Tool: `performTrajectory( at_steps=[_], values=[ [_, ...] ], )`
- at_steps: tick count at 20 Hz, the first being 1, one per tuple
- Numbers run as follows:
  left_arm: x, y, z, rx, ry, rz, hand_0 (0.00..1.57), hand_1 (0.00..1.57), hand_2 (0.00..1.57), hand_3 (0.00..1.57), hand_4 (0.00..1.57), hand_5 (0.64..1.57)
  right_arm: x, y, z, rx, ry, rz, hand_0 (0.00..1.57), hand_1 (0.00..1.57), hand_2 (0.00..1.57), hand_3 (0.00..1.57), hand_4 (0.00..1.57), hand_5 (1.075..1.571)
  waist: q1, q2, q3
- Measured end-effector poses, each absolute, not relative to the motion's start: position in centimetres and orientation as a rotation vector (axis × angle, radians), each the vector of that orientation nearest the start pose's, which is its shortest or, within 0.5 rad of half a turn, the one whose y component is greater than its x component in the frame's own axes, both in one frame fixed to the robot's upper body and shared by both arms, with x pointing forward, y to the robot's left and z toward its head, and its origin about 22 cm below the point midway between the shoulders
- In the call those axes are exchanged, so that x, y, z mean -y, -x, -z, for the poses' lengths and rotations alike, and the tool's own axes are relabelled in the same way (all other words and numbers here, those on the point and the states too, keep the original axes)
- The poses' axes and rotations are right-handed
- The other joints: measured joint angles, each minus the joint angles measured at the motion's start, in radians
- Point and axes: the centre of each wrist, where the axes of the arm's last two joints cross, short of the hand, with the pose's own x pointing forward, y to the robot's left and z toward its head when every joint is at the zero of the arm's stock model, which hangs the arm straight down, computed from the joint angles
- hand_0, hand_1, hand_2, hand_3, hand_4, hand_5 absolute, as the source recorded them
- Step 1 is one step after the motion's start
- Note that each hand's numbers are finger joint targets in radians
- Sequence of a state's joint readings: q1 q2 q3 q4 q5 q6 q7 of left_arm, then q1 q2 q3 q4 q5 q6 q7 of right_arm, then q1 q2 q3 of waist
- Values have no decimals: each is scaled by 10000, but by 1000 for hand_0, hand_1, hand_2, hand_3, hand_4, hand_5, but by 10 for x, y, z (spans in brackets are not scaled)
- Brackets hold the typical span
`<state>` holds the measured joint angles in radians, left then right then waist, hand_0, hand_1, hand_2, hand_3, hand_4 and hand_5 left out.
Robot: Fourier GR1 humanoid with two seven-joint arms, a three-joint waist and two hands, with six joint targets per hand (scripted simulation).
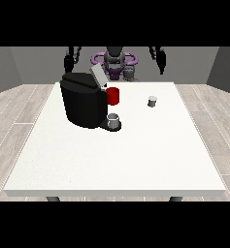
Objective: Insert the coffee pod into the coffee machine and close the lid
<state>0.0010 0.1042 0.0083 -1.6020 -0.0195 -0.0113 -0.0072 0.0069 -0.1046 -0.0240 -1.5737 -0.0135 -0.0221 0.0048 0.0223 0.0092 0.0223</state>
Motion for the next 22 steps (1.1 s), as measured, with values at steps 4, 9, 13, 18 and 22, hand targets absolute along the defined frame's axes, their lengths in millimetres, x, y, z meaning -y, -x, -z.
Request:
performTrajectory(
  at_steps=[4,9,13,18,22],
  values=[
    [-268,-237,-11,16132,-1058,2229,0,0,0,0,0,1571,257,-239,0,15398,910,-329,0,0,0,0,0,1571,-6,-159,-142],
    [-292,-235,-17,16247,-1502,4658,0,0,0,0,0,1571,259,-238,5,15640,1965,-369,0,0,0,0,0,1571,-161,-73,-201],
    [-316,-256,-38,16050,-2376,5885,0,0,0,0,0,1571,252,-252,-9,16259,2545,-554,0,0,0,0,0,1571,-535,459,-215],
    [-326,-281,-48,15312,-3217,6641,0,0,0,0,0,1571,240,-263,-19,16611,2637,-901,0,0,0,0,0,1571,-1006,860,-221],
    [-338,-294,-49,14745,-3850,7338,0,0,0,0,0,1571,225,-267,-22,16897,2381,-1056,0,0,0,0,0,1571,-1325,1295,-224]
  ],
)
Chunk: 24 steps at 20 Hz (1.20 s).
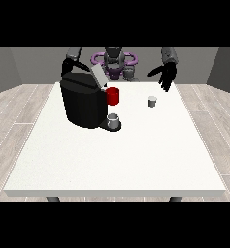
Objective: Insert the coffee pod into the coffee machine and close the lid
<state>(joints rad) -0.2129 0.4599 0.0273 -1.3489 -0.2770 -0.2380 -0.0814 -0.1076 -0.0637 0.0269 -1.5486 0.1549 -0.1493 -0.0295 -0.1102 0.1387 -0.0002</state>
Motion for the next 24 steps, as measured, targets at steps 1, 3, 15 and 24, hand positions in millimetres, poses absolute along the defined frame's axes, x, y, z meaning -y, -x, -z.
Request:
performTrajectory(
  at_steps=[1,3,15,24],
  values=[
    [-341,-297,-48,14601,-3941,7413,0,0,0,0,0,1571,222,-269,-23,16913,2260,-1027,0,0,0,0,0,1571,-58,79,1],
    [-348,-303,-44,14359,-4186,7641,0,0,0,0,0,1571,215,-270,-26,16976,2087,-989,0,0,0,0,0,1571,-197,250,0],
    [-342,-334,-22,13656,-5282,8780,946,946,967,665,0,1571,200,-284,-17,16306,1885,-976,0,0,0,0,0,1571,-173,622,0],
    [-316,-345,-6,13907,-6759,10409,817,817,956,799,368,1571,201,-297,-13,16159,1886,-1259,0,0,0,0,0,1571,-145,826,2]
  ],
)
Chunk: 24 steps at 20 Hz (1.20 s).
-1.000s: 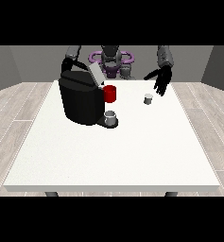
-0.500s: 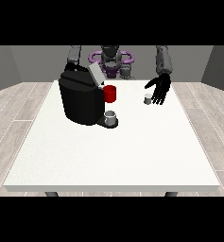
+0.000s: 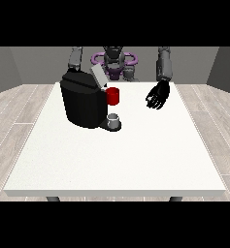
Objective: Insert the coffee pod into the coffee machine and close the lid
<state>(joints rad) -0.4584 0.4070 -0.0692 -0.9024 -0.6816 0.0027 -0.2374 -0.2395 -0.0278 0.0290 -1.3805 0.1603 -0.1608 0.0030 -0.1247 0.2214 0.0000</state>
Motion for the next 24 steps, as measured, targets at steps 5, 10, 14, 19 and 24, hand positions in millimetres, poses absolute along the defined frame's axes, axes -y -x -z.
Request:
performTrajectory(
  at_steps=[5,10,14,19,24],
  values=[
    [-315,-348,-2,13114,-7156,11787,877,877,1003,820,284,1571,204,-303,-7,16063,1740,-1265,0,0,0,0,0,1571,40,-31,8],
    [-314,-354,-2,12124,-7181,12686,760,760,978,856,400,1571,202,-301,8,15773,1674,-1129,0,0,0,0,0,1571,60,-263,11],
    [-314,-354,8,11961,-7071,12891,1036,1036,1121,1006,395,1571,207,-300,14,15510,1623,-1039,0,0,0,0,0,1571,63,-430,22],
    [-314,-360,6,12280,-6877,12961,1369,1369,1368,1298,482,1571,205,-297,23,15106,2158,-1152,0,0,0,0,0,1571,100,-622,7],
    [-300,-374,-10,13177,-5680,12460,1447,1447,1431,1354,530,1571,220,-298,30,14613,2673,-1112,0,0,0,0,0,1571,314,-996,1]
  ],
)
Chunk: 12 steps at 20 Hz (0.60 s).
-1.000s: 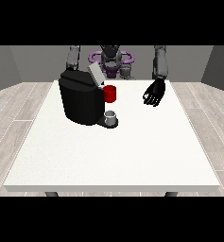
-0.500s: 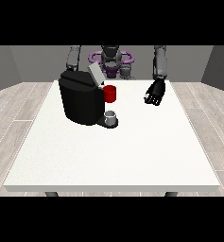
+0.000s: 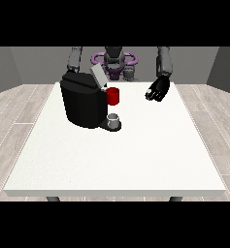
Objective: Insert the coffee pod into the coffee machine and close the lid
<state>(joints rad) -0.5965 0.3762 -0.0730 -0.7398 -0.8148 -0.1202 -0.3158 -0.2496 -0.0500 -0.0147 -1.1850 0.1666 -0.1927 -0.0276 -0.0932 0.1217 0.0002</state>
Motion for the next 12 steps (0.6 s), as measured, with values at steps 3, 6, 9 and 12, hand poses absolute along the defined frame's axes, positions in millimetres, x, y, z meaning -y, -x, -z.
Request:
performTrajectory(
  at_steps=[3,6,9,12],
  values=[
    [-293,-381,-21,13158,-5148,12431,1403,1403,1395,1319,502,1571,221,-298,34,14369,2789,-1140,0,0,0,0,0,1571,84,-287,0],
    [-274,-388,-32,13179,-4720,12697,1402,1402,1390,1329,542,1571,223,-293,47,14030,2971,-1117,0,0,0,0,0,1571,211,-598,0],
    [-262,-396,-49,13206,-4407,12910,1418,1418,1400,1334,534,1571,227,-293,50,13841,2967,-1165,0,0,0,0,0,1571,236,-883,1],
    [-259,-405,-66,13322,-4550,12736,1418,1418,1400,1334,534,1571,218,-292,49,14087,2754,-1372,0,0,0,0,0,1571,-65,-796,0]
  ],
)
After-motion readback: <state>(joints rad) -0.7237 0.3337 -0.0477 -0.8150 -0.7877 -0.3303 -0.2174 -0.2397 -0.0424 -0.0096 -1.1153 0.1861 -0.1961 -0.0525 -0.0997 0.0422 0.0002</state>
